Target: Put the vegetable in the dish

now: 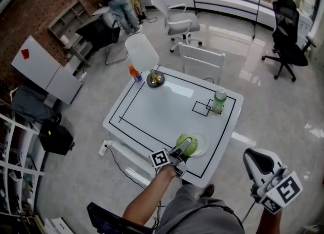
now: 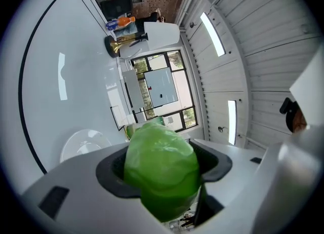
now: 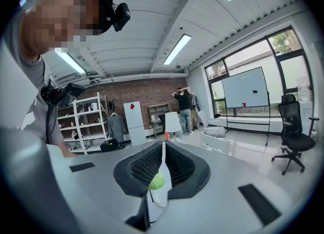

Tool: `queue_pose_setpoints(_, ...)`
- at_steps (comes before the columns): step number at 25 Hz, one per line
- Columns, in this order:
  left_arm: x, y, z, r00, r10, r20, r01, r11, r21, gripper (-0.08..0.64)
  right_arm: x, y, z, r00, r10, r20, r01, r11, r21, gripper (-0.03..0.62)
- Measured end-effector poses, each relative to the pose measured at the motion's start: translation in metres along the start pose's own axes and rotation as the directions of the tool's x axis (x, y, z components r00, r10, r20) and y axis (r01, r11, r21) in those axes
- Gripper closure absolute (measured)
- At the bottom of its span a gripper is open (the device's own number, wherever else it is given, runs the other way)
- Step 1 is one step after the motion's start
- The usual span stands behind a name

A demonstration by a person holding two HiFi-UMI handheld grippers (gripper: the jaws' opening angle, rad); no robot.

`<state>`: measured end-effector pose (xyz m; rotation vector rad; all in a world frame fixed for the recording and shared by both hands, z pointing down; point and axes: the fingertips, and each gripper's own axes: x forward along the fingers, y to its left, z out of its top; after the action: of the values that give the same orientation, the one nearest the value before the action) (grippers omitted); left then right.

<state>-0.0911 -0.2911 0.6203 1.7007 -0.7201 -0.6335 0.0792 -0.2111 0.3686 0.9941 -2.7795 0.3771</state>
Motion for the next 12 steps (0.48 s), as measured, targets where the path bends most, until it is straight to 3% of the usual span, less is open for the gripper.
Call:
queue_pose_setpoints(2,0.003,0.007,-0.001,1.000,0.011,-0.009,-0.012,1.000,-0.004,0.259,0.003,-0.002,-0.001,1.000,-0.001,-0.002,0.001,1.000,0.004,0.583)
queue_pose_setpoints(6,0.003,0.026,0.002,0.997,0.063,-0.044,-0.060,0.996,0.063,0.261,0.009,-0.005,-0.004,1.000,-0.001,-0.007,0.001,1.000,0.014,0.583)
queue_pose_setpoints(12,0.009,0.042,-0.005,0.994,0.071,-0.089,-0.071,0.997,-0.001,0.262,0.017,-0.010,-0.008,1.000,0.000,-0.015,0.001,1.000,0.027,0.583)
